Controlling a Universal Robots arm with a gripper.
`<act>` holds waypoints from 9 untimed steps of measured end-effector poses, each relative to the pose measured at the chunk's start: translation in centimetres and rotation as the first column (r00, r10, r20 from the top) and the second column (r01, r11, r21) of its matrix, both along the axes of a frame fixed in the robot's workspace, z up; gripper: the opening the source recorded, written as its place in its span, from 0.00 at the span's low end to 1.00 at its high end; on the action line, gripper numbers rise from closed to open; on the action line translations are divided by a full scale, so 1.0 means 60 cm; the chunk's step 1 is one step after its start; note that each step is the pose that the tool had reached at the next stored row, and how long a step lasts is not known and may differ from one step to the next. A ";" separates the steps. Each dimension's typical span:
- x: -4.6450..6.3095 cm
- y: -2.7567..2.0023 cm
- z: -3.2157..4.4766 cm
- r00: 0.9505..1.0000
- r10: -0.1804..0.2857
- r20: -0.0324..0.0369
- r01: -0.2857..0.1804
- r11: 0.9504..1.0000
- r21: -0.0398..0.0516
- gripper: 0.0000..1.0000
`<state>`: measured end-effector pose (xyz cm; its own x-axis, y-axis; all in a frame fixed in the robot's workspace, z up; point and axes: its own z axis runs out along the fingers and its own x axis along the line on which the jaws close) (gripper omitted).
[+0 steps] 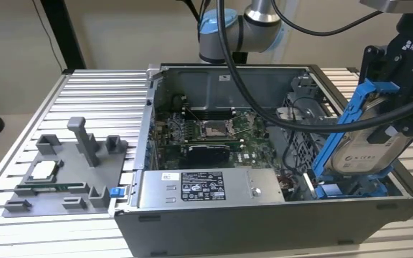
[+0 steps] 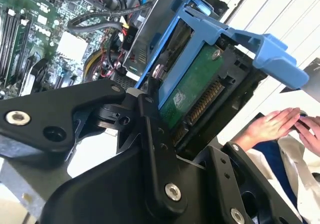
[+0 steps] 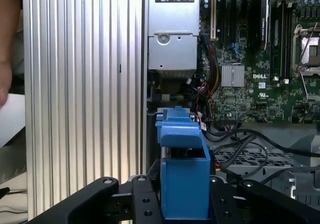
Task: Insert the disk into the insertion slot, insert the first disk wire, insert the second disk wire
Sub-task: 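Insert the disk into the insertion slot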
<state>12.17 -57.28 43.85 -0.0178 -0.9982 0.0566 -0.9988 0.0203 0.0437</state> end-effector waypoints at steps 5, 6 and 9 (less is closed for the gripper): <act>0.000 0.0000 0.000 1.000 0.000 0.000 0.000 1.000 0.000 0.00; 0.000 0.0000 0.000 1.000 0.000 0.000 0.000 1.000 0.000 0.00; 0.000 0.0000 -0.001 1.000 0.000 0.000 0.000 1.000 0.000 0.00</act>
